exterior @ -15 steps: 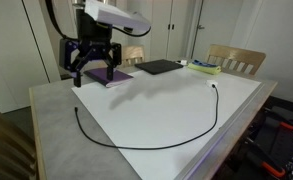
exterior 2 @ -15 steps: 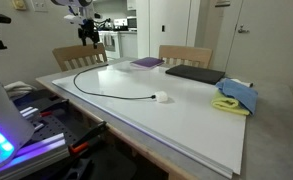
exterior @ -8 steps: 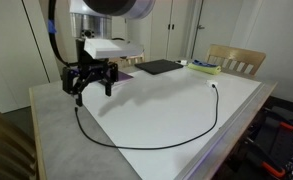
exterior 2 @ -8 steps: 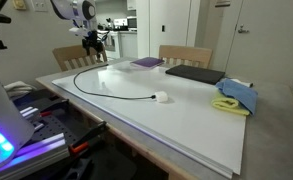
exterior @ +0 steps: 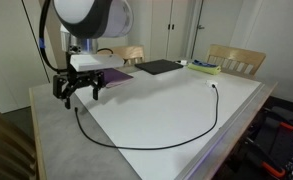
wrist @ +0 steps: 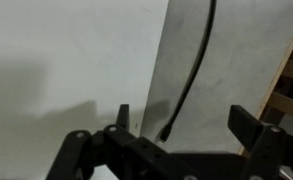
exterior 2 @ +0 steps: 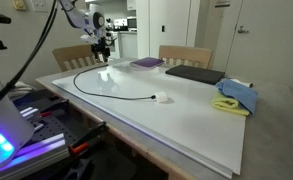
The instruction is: Fold the charging cable
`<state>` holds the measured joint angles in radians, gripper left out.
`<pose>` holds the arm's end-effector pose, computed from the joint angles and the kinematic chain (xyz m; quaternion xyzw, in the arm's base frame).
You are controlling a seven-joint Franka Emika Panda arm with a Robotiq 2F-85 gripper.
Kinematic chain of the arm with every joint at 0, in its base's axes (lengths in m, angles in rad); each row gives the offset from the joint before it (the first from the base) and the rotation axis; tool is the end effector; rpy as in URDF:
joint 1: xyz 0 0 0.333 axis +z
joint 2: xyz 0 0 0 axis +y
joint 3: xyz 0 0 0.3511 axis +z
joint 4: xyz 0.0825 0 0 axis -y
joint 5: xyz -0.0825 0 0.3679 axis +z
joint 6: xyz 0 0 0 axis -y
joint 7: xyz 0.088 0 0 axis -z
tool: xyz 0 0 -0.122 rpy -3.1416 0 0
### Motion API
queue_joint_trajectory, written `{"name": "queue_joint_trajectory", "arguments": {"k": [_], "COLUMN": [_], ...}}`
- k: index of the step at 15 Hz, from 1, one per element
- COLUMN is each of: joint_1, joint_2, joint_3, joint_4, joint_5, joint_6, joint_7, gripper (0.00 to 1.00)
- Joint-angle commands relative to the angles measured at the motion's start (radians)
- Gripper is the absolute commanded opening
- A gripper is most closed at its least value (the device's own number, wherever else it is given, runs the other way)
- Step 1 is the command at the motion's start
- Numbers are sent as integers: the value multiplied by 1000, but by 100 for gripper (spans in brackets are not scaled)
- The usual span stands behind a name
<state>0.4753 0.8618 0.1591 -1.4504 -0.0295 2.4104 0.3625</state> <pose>0.6173 0.4220 0.2042 -0.9907 -0.1152 -0.0244 0.0683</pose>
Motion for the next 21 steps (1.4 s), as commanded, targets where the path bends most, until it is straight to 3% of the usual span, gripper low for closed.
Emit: {"name": "queue_joint_trajectory", "arguments": {"k": [1,8,17,21], "joint_1": [39,92,100,78], "joint_2": [108,199,196,211], "joint_3": [-17,-48,-88,-46], "joint_4": [189,319,269,264], "joint_5": [5,-3,-3,41], "joint_6": [-115,-143,-51,-7], "joint_7": [20,84,212,195], "gripper": [100,100,100,100]}}
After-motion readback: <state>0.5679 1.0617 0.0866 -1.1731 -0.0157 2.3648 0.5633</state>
